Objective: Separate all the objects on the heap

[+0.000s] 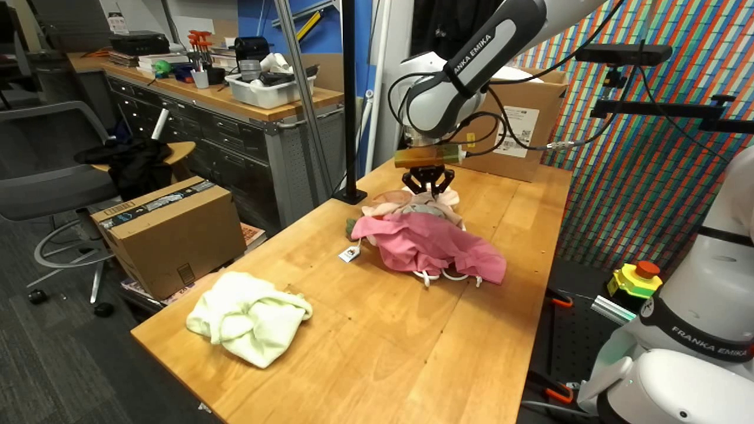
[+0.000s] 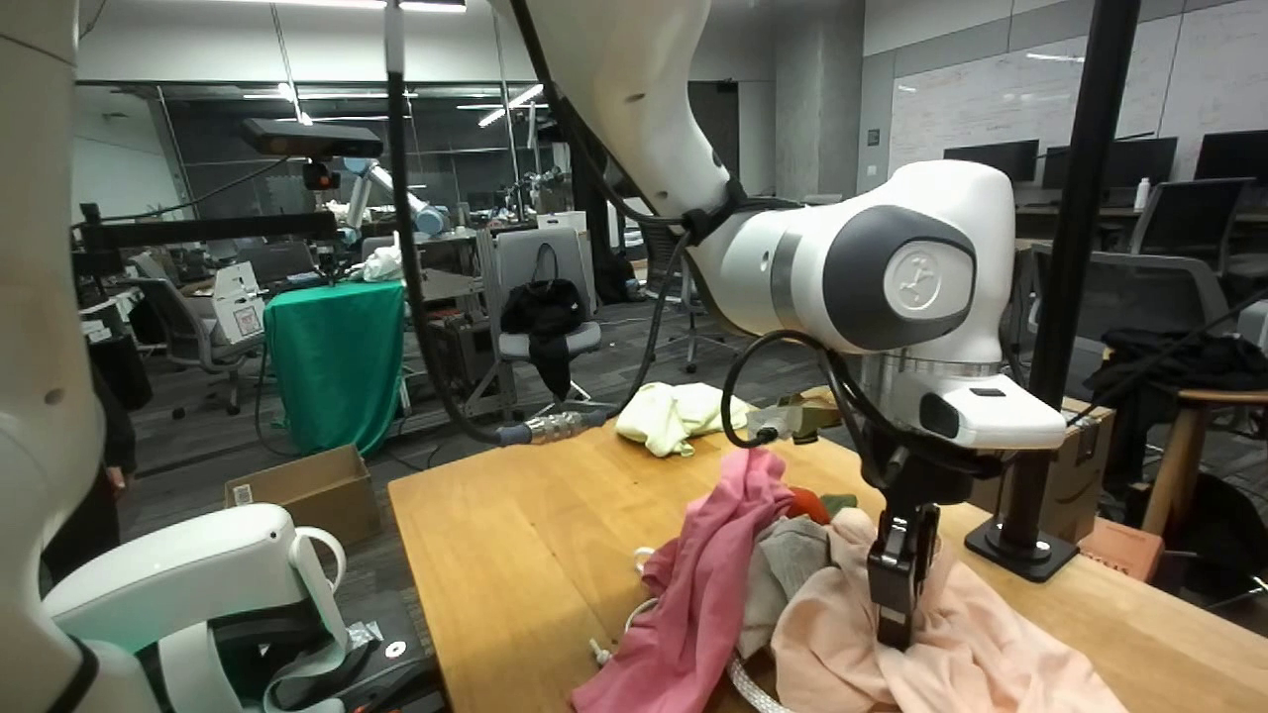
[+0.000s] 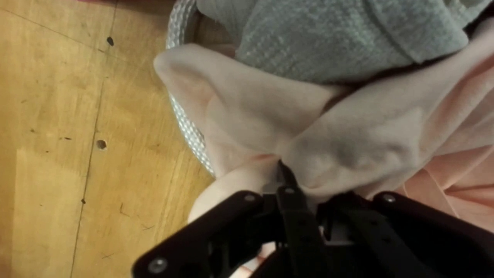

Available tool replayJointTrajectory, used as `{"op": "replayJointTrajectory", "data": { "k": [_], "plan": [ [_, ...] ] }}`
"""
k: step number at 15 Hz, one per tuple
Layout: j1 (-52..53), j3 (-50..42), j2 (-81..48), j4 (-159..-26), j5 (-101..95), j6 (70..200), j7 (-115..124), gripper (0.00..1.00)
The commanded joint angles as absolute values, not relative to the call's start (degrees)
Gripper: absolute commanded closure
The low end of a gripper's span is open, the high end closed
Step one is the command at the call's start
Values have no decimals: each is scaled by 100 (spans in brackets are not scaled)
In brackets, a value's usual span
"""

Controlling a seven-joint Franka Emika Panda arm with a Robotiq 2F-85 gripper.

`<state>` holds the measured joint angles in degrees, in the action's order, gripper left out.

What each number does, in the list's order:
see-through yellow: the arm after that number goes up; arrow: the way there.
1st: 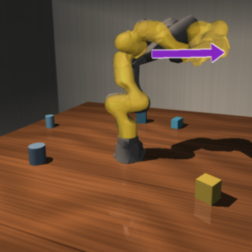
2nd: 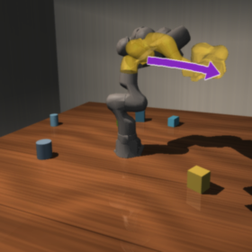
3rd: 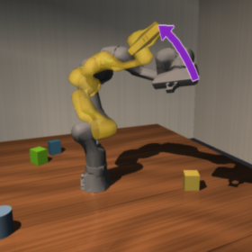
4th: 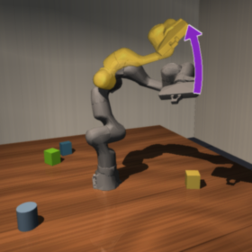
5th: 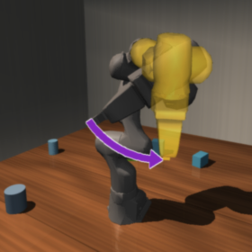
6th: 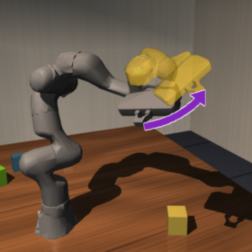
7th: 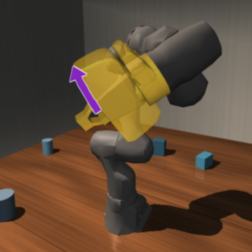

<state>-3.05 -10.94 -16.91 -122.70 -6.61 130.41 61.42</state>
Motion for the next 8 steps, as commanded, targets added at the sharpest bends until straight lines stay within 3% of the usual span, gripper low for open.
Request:
{"op": "replayJointTrajectory", "data": {
  "k": [1,8],
  "plan": [
    [-198,-1271,-1161,-12606,-1206,13488,6392,95],
    [-373,-1294,-144,-12470,-2494,13537,7010,95]
  ]
}}
